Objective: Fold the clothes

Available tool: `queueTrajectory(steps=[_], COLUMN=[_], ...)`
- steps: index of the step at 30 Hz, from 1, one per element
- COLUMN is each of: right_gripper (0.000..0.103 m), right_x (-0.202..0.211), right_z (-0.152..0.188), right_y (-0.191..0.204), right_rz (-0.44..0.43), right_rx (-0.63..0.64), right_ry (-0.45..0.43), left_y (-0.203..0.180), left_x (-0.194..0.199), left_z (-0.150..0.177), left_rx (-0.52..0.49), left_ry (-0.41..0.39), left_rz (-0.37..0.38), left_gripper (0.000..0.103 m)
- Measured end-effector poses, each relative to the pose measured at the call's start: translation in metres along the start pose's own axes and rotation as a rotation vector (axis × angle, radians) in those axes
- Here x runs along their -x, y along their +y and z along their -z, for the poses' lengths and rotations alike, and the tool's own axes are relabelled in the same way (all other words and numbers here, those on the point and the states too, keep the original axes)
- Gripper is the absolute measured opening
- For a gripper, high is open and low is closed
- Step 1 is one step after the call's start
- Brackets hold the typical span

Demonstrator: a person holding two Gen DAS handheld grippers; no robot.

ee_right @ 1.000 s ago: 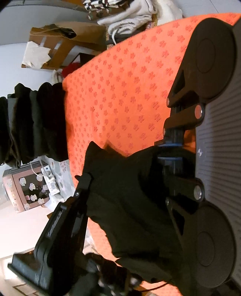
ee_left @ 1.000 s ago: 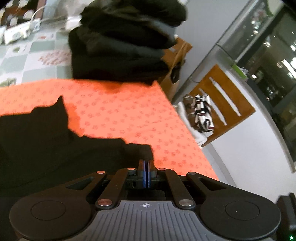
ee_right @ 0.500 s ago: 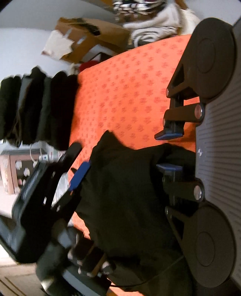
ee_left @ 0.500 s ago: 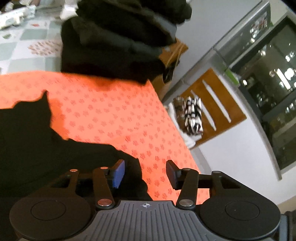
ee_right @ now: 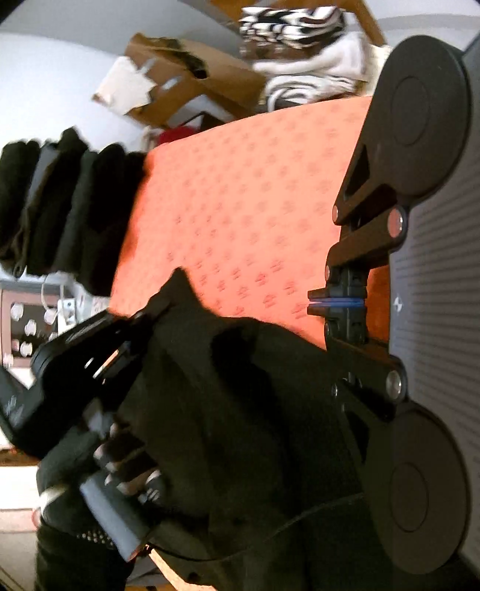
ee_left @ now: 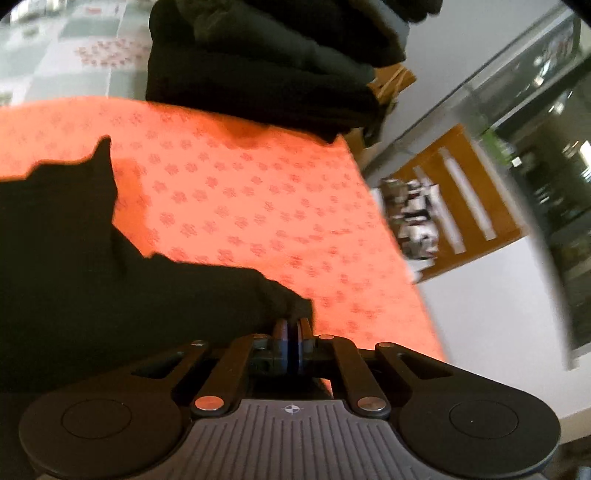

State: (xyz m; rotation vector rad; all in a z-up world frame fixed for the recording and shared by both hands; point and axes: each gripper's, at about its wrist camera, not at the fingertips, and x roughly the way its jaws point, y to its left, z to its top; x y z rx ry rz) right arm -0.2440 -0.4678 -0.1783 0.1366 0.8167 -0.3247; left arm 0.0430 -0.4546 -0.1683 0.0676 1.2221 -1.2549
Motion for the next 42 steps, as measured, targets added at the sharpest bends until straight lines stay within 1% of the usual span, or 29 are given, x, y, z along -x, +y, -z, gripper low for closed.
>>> queueTrajectory(steps=[1, 2, 3, 6, 8, 11, 13, 15, 19, 23, 29, 33, 36, 40, 42], right_gripper=[0.001, 0.001, 0.001, 0.003, 0.004, 0.005, 0.010, 0.011, 0.023, 0.026, 0.033, 0.035, 0.036, 0.037, 0.038], right_x=[0.003, 0.006, 0.010, 0.023, 0.035, 0.057, 0.071, 0.084, 0.108, 0.129, 0.152, 0.163, 0.171, 0.182, 0.187], right_z=[0.000, 0.000, 0.000, -0.003, -0.006, -0.007, -0.009, -0.010, -0.009, -0.003, 0.012, 0.020, 0.028, 0.036, 0.040], right_y=[-0.002, -0.004, -0.005, -0.008, -0.007, -0.002, 0.002, 0.007, 0.021, 0.042, 0.082, 0.113, 0.137, 0.163, 0.170], right_rz=[-0.004, -0.008, -0.011, -0.021, -0.028, -0.035, -0.035, -0.038, -0.060, -0.084, -0.149, -0.172, -0.161, -0.095, -0.061], right_rx=[-0.015, -0.031, -0.046, -0.092, -0.119, -0.156, -0.176, -0.185, -0.181, -0.150, -0.138, -0.129, -0.139, -0.158, -0.193], right_ry=[0.000, -0.001, -0.002, -0.009, -0.018, -0.028, -0.031, -0.039, -0.064, -0.077, -0.101, -0.101, -0.089, -0.073, -0.074], left_y=[-0.001, -0.004, -0.008, -0.018, -0.023, -0.028, -0.029, -0.028, -0.021, -0.008, 0.018, 0.042, 0.062, 0.096, 0.096], left_x=[0.005, 0.014, 0.022, 0.051, 0.073, 0.107, 0.130, 0.153, 0.195, 0.231, 0.267, 0.281, 0.281, 0.267, 0.266], left_z=[0.000, 0.001, 0.002, 0.009, 0.016, 0.030, 0.041, 0.054, 0.087, 0.124, 0.186, 0.227, 0.255, 0.278, 0.283], left_rx=[-0.006, -0.024, -0.045, -0.099, -0.138, -0.192, -0.222, -0.246, -0.250, -0.227, -0.188, -0.153, -0.163, -0.081, -0.078], left_ry=[-0.004, -0.007, -0.010, -0.038, -0.057, -0.090, -0.113, -0.133, -0.171, -0.194, -0.167, -0.116, -0.070, -0.005, -0.009], left_rz=[0.020, 0.036, 0.051, 0.084, 0.091, 0.092, 0.085, 0.075, 0.036, -0.008, -0.117, -0.141, -0.162, -0.144, -0.150], left_gripper=[0.028, 0.041, 0.050, 0.058, 0.059, 0.064, 0.065, 0.065, 0.067, 0.072, 0.073, 0.073, 0.073, 0.072, 0.072])
